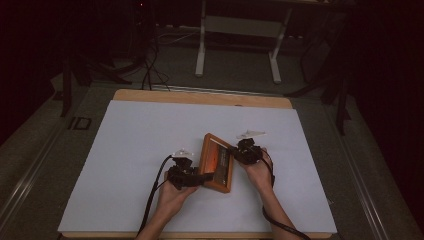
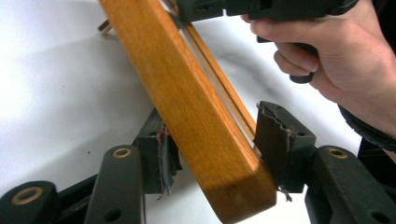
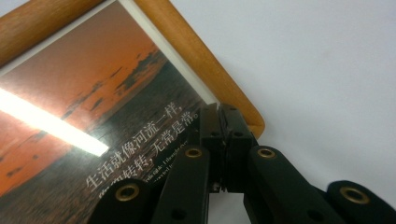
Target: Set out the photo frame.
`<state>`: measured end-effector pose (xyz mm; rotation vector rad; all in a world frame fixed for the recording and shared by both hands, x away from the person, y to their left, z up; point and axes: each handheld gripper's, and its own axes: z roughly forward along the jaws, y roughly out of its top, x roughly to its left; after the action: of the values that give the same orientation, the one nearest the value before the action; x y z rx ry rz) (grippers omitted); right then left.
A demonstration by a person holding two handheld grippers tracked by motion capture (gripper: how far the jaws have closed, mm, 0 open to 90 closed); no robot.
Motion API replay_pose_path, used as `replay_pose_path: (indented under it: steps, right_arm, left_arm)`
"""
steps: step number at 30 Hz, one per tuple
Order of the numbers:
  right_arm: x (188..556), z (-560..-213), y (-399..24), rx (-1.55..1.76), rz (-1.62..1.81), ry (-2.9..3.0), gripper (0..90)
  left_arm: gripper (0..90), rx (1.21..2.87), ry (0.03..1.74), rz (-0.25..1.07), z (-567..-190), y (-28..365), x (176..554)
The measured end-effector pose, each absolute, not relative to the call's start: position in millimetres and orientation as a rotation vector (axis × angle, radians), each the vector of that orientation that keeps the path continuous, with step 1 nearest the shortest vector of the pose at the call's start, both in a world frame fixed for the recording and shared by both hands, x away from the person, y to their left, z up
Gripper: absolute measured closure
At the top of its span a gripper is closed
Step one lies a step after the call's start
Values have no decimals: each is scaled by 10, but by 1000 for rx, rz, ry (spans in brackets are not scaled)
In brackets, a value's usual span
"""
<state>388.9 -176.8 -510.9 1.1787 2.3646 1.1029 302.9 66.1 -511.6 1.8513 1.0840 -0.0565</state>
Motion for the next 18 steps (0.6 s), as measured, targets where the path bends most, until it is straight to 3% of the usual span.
replay_pose_path:
  steps: [18]
  right_arm:
    - [3369,-4620,-2231,1026,1136,2305,728]
  left_arm:
    - [657,1872,992,124,-4919,391,2868]
